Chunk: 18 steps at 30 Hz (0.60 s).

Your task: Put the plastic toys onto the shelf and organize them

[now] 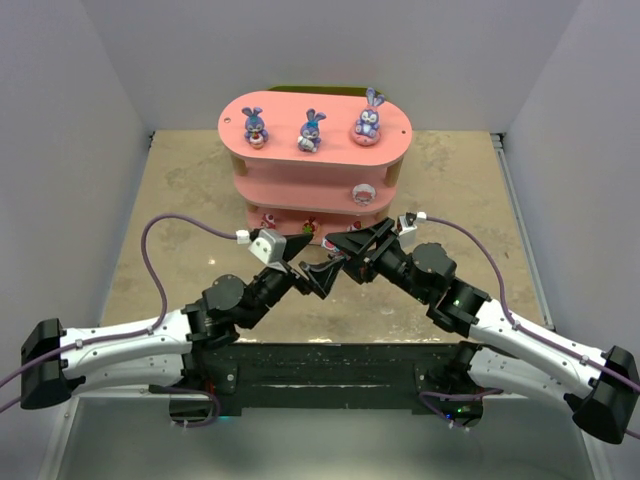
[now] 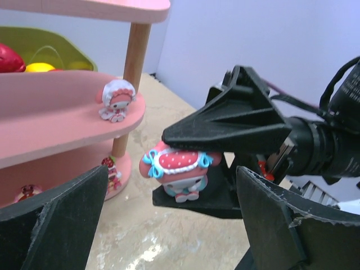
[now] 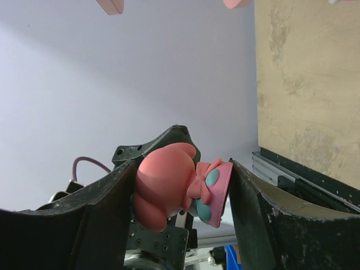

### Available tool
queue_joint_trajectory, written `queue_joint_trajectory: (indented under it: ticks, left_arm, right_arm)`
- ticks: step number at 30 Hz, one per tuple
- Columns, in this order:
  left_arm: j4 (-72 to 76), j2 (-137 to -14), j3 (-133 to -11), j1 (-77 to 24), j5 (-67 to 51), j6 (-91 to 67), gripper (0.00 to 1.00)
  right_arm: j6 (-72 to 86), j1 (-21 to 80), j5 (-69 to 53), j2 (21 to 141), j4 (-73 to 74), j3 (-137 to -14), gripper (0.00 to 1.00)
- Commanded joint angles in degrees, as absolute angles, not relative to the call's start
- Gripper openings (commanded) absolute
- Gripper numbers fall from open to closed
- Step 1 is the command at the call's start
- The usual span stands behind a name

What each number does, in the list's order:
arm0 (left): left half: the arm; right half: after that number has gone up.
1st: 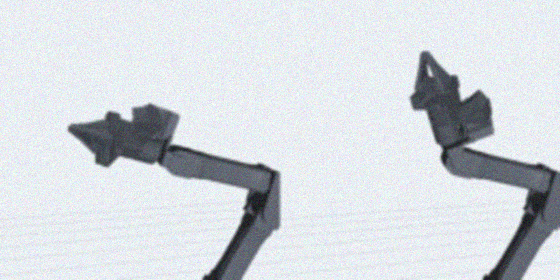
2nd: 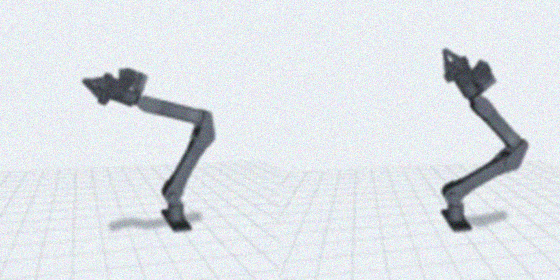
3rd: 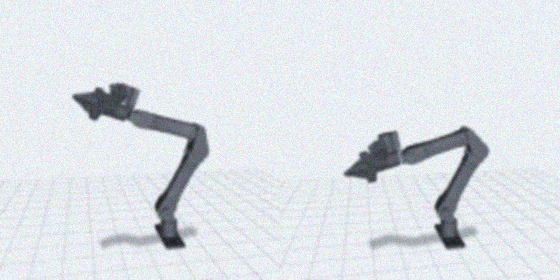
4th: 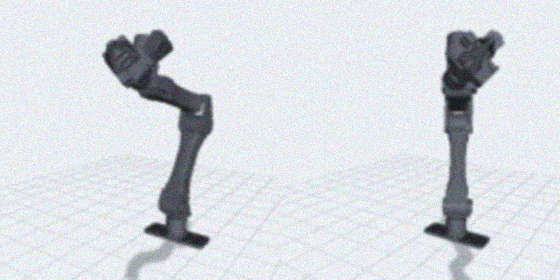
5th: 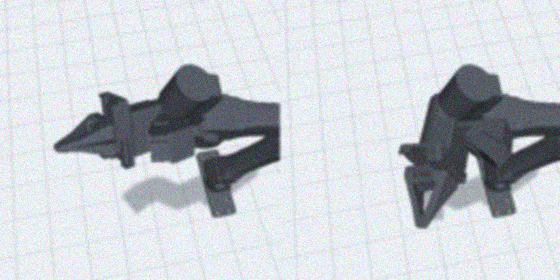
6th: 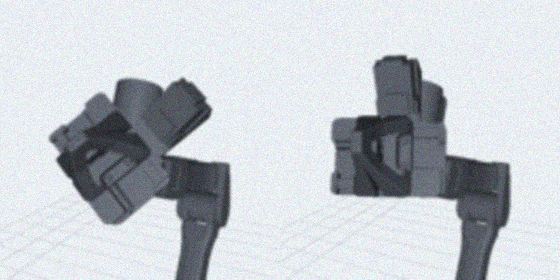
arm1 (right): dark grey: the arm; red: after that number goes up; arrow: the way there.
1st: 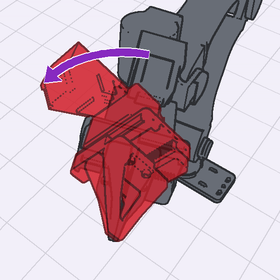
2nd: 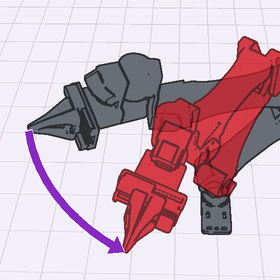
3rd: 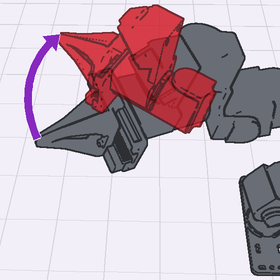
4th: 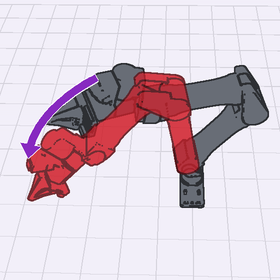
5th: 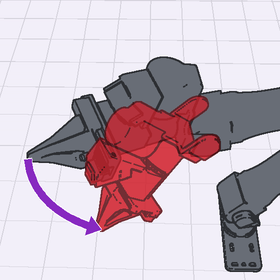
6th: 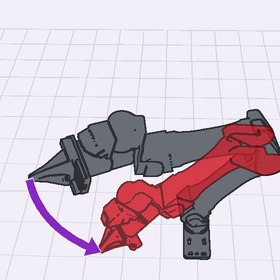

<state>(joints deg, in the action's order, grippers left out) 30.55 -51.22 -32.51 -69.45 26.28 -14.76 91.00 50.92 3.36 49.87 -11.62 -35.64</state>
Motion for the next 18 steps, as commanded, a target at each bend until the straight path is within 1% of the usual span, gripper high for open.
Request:
queue_joint_trajectory:
  ticks: [1,10,12,13,15,18]
  left_arm:
    - [40.4,-53.5,-32.6,-69.9,30.0,-13.2,0.99]
    - [42.9,-59.1,-34.3,-70.0,34.1,-13.9,0.99]
    - [44.2,-59.2,-33.8,-70.0,35.0,-14.0,0.97]
    - [46.1,-59.2,-33.3,-70.0,35.3,-13.9,0.93]
    - [48.4,-58.7,-31.7,-70.0,35.4,-13.7,0.89]
    - [50.0,-57.9,-30.9,-70.0,35.1,-13.4,0.89]
  right_arm:
    - [92.5,50.6,3.1,48.9,-15.6,-36.8,0.35]
    - [93.4,50.7,2.3,49.2,-17.5,-36.4,0.35]
    - [93.3,50.6,2.2,49.4,-17.6,-36.4,0.35]
    - [93.3,50.7,2.0,49.5,-17.6,-36.5,0.35]
    - [93.4,50.5,1.8,49.6,-17.6,-36.4,0.35]
    - [93.6,50.7,1.8,49.6,-17.4,-36.2,0.35]
